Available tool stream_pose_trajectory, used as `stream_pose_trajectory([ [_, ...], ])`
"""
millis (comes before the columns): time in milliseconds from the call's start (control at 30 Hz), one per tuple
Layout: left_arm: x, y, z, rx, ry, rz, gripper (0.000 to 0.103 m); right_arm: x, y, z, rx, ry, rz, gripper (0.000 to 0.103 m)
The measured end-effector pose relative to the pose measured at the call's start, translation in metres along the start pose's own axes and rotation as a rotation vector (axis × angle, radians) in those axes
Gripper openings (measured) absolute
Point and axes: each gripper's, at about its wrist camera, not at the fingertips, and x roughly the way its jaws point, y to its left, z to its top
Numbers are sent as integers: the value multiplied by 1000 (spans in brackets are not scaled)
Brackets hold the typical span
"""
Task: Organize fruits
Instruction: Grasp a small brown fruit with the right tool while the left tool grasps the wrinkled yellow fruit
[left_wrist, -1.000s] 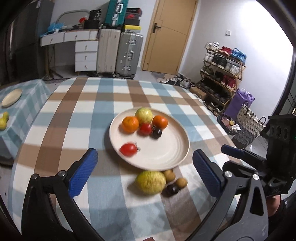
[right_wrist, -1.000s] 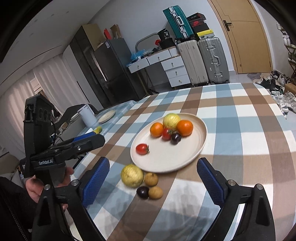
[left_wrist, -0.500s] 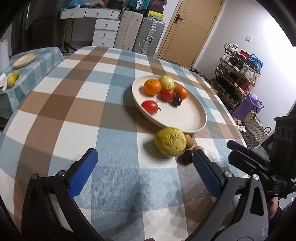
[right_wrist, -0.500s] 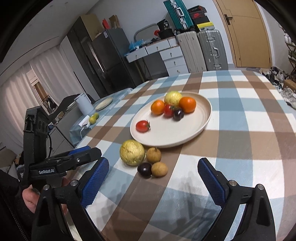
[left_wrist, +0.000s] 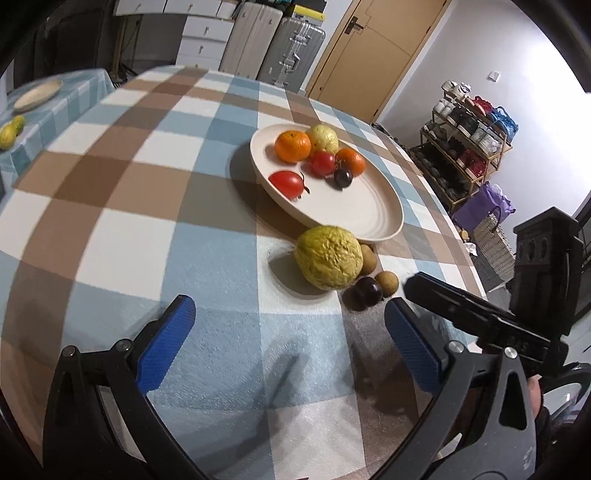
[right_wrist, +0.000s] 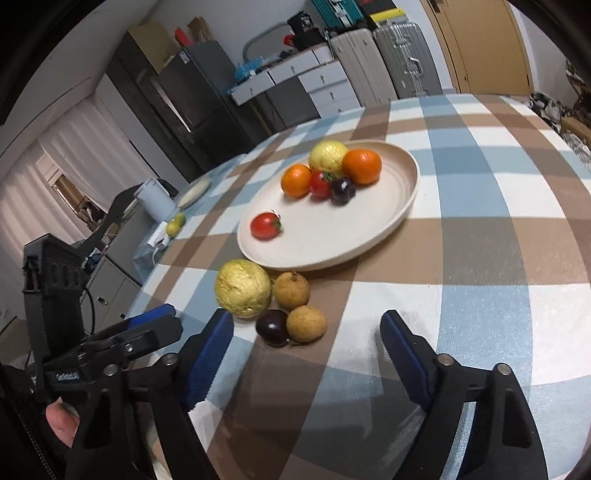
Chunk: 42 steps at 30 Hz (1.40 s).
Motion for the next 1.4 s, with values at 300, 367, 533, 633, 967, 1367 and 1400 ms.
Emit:
stream_pose_trajectory([
  [300,5,2,-5,-27,13,-20,102,6,6,0,-8,14,-3,55],
  [367,6,2,-5,-27,15,-21,102,9,5,0,-2,22,-7,49],
  [533,6,2,-7,-25,14,-31,102,15,2,0,19,46,-3,29],
  [633,6,0,-8,-19,13,-34,102,15,1,-2,24,41,-10,26],
  [967,10,-16,-11,-16,27,-51,102,3,0,-3,24,-5,19,25],
  [1367,22,-41,-3,-12,-7,-12,102,-30,-17,-2,46,-104,12,25],
  [1400,23,-39,0,-20,-12,-9,102,-33,-19,-2,44,-109,10,25],
])
